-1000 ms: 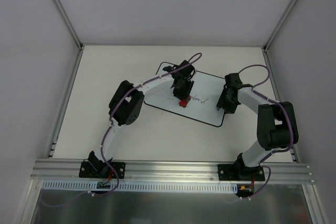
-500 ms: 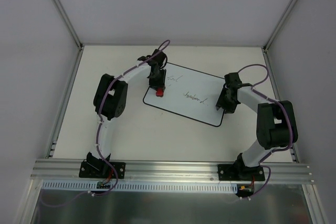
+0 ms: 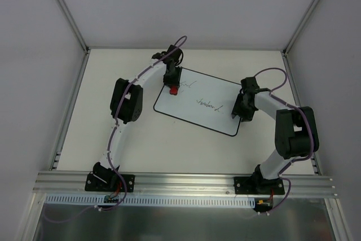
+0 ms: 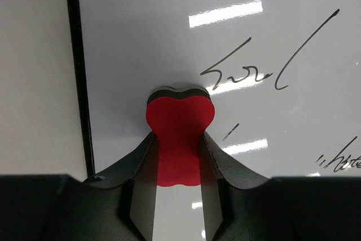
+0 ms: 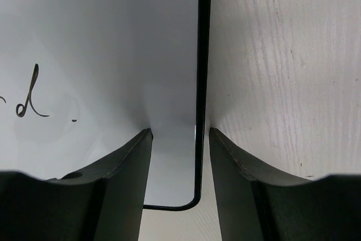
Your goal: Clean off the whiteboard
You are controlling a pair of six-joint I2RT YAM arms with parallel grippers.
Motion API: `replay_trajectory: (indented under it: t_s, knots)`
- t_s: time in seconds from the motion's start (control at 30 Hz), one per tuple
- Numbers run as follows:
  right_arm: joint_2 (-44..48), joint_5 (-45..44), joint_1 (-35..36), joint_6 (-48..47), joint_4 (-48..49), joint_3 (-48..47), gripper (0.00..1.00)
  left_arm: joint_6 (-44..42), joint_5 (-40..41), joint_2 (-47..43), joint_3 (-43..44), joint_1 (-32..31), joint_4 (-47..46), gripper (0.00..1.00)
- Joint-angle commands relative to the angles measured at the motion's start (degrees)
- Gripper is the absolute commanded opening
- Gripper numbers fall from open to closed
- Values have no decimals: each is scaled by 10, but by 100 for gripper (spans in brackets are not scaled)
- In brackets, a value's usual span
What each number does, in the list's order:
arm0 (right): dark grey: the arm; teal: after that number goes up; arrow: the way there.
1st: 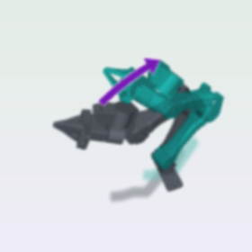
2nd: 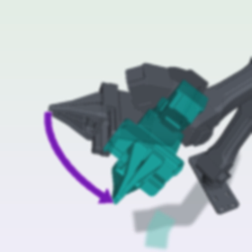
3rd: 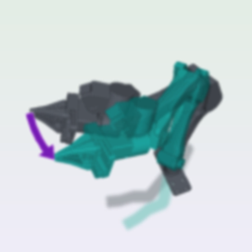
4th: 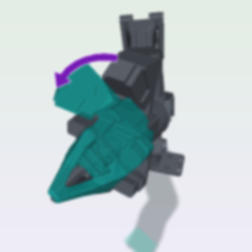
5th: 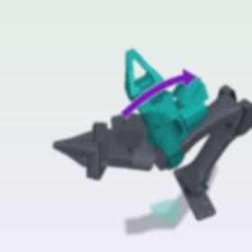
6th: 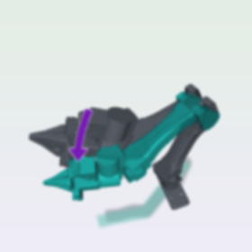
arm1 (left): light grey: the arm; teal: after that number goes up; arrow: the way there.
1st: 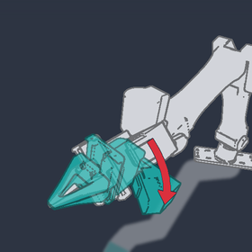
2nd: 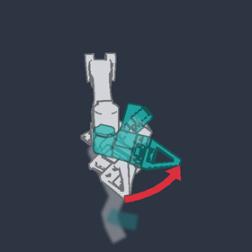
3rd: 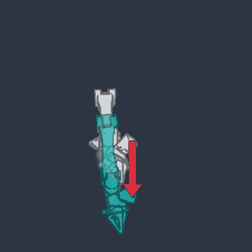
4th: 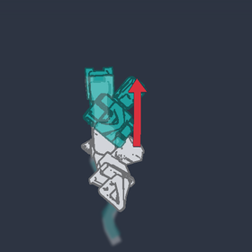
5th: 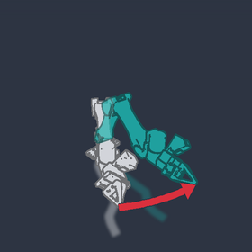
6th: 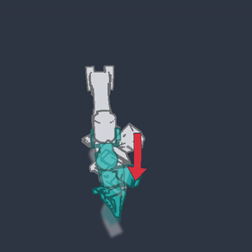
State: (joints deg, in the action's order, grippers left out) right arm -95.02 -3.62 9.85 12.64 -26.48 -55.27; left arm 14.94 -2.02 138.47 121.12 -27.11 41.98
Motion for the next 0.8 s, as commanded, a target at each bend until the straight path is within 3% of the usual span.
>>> replay_trajectory:
  t_s: [0.0,0.23,0.47,0.57,0.77]
  knots:
    - [-23,10,3,-9,-9,-3,50,-33,-4,43,17,-34,6,0]
    - [-24,11,3,-15,-12,-5,50,-76,17,53,4,-95,7,0]
    - [-26,6,3,-22,-13,-8,50,-69,33,29,-29,-103,7,0]
    - [-28,6,3,-24,-14,-11,51,-56,46,15,-27,-93,7,8]
    - [-30,5,4,-30,-14,-17,51,-36,54,-20,-29,-87,7,40]
